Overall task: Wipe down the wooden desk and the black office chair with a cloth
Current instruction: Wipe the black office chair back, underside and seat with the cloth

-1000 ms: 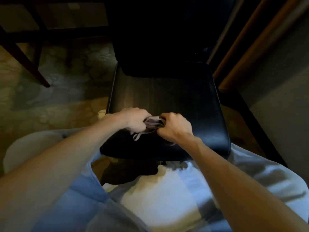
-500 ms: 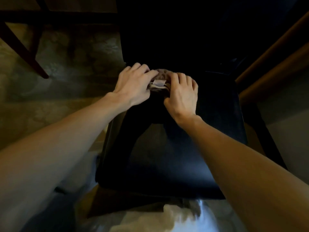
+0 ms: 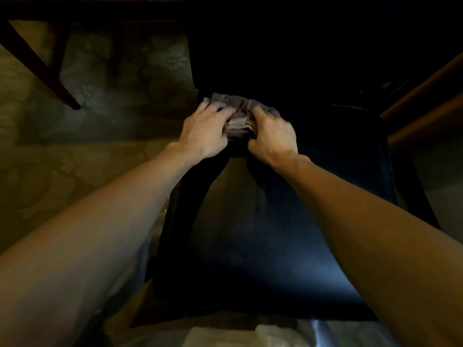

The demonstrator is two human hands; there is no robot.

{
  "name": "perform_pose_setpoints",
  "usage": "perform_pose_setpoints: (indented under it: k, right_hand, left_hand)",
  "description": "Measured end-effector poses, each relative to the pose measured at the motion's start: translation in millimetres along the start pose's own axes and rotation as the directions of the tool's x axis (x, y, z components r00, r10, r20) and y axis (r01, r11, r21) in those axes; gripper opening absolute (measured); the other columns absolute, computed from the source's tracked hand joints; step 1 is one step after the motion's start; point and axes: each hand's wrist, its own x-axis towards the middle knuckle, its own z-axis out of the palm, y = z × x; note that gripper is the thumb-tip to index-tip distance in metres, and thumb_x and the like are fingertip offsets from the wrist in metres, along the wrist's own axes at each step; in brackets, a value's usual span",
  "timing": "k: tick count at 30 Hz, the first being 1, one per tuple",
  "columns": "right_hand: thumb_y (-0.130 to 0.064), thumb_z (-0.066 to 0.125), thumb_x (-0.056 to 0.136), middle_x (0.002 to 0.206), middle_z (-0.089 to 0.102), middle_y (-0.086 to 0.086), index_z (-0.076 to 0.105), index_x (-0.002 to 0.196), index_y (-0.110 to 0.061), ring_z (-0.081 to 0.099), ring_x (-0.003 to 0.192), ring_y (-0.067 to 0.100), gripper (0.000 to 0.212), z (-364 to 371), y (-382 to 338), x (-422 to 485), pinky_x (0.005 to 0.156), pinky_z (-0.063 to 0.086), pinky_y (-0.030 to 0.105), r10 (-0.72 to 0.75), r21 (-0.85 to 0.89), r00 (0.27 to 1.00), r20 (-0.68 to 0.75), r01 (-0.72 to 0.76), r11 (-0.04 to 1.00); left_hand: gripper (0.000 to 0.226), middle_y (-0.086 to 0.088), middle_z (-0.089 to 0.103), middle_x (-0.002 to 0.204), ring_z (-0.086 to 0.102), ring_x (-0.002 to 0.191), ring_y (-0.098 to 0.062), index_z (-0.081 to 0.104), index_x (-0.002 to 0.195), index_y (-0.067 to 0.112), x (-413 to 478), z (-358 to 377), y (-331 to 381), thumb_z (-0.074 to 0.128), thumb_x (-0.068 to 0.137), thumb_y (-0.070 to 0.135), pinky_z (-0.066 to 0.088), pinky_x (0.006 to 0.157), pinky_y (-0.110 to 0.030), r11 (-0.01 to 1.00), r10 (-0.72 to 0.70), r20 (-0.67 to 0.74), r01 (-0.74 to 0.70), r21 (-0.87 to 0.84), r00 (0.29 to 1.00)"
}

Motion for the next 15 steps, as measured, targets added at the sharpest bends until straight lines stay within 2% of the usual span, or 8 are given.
perform_pose_setpoints:
  k: [3, 8, 11, 15]
  right_hand:
    - [-0.02, 0.07, 0.077, 0.123, 0.064, 0.017, 0.052, 0.135, -0.015, 0.059, 0.117, 0.038, 0.061, -6, -9, -43, 0.084, 0.051, 0.041, -0.022, 0.001, 0.999, 0.05, 0.022, 1.0]
    - [-0.024, 0.069, 0.075, 0.133, 0.06, 0.011, 0.046, 0.143, -0.023, 0.058, 0.12, 0.035, 0.071, -9, -24, -123, 0.087, 0.052, 0.04, -0.015, 0.019, 0.988, 0.151, 0.012, 1.0]
    - [-0.022, 0.069, 0.074, 0.138, 0.06, 0.008, 0.043, 0.147, -0.024, 0.058, 0.122, 0.034, 0.078, -12, -32, -161, 0.091, 0.052, 0.039, -0.02, 0.014, 0.984, 0.176, 0.018, 1.0]
    - [-0.023, 0.068, 0.077, 0.137, 0.061, 0.007, 0.042, 0.148, -0.025, 0.059, 0.121, 0.032, 0.076, -15, -41, -202, 0.093, 0.051, 0.038, -0.017, 0.005, 0.979, 0.201, 0.016, 1.0]
  left_hand:
    - [0.061, -0.004, 0.043, 0.154, 0.028, 0.148, -0.033, 0.044, 0.152, 0.022, -44, -1, 11, 0.064, 0.095, 0.016, 0.044, 0.109, -0.054, 1.0, 0.006, 0.033, -0.006, 0.007, 0.999]
    - [0.064, 0.003, 0.042, 0.155, 0.03, 0.147, -0.03, 0.045, 0.15, 0.028, -129, 7, 36, 0.066, 0.09, 0.023, 0.047, 0.108, -0.046, 0.996, -0.05, 0.068, 0.044, 0.082, 0.996]
    - [0.062, 0.003, 0.042, 0.154, 0.032, 0.143, -0.028, 0.045, 0.15, 0.029, -171, 12, 50, 0.065, 0.091, 0.025, 0.046, 0.11, -0.046, 0.994, -0.071, 0.098, 0.062, 0.087, 0.993]
    - [0.06, 0.001, 0.042, 0.153, 0.033, 0.142, -0.029, 0.043, 0.15, 0.029, -213, 12, 67, 0.063, 0.093, 0.027, 0.047, 0.107, -0.046, 0.989, -0.098, 0.135, 0.081, 0.127, 0.986]
